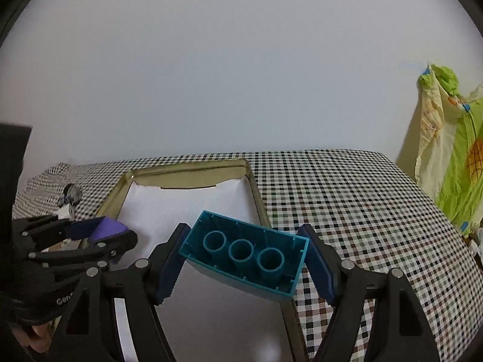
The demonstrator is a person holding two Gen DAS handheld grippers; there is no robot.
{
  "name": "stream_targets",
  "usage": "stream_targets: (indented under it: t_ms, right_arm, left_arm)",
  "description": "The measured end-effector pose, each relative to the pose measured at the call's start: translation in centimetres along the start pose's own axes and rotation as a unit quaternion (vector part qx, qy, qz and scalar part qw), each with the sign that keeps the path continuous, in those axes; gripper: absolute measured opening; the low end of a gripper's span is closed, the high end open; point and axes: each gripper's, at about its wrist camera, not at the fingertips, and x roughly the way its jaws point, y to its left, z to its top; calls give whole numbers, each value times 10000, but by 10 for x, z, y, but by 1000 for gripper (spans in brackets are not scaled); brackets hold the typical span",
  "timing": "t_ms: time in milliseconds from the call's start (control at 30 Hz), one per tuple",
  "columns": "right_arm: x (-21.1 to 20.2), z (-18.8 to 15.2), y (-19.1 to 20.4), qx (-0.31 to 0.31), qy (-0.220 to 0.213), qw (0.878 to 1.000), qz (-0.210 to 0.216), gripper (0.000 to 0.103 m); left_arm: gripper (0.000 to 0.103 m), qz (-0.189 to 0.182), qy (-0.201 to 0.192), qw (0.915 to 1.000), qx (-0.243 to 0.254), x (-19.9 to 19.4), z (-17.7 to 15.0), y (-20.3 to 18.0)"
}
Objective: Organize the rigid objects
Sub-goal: 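Carry both blocks over the paper-lined tray and open both grippers to release them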
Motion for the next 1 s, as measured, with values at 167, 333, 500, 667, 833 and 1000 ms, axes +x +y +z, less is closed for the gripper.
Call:
stream_targets:
  t_ms: [167,333,500,667,833,1000]
  right_arm:
    - [0,-3,0,-104,2,9999,31,75]
    - [2,-1,-2,-28,-10,9999,101,75]
    - [-1,-2,-4,27,-126,9999,93,78]
    - [-4,-3,-8,100,-232,9997,5,81]
    - [-22,-2,-20,474,-777,9957,156,84]
    - [-33,-3,-23,521,-1179,9913,-270,85]
  left_arm:
    - [39,147,16,9998,131,-1,-3,-4]
    - [39,174,75,9998,114,3,-4,-3]
    - [57,472,-166,9983,303,-3,-6,-9]
    - [78,522,-378,9978,127,-11,-4,-5]
    - [103,477,-1074,9925,-324,-39,-3,16]
    - [103,843,-1294,9862,-596,-45,-9,38]
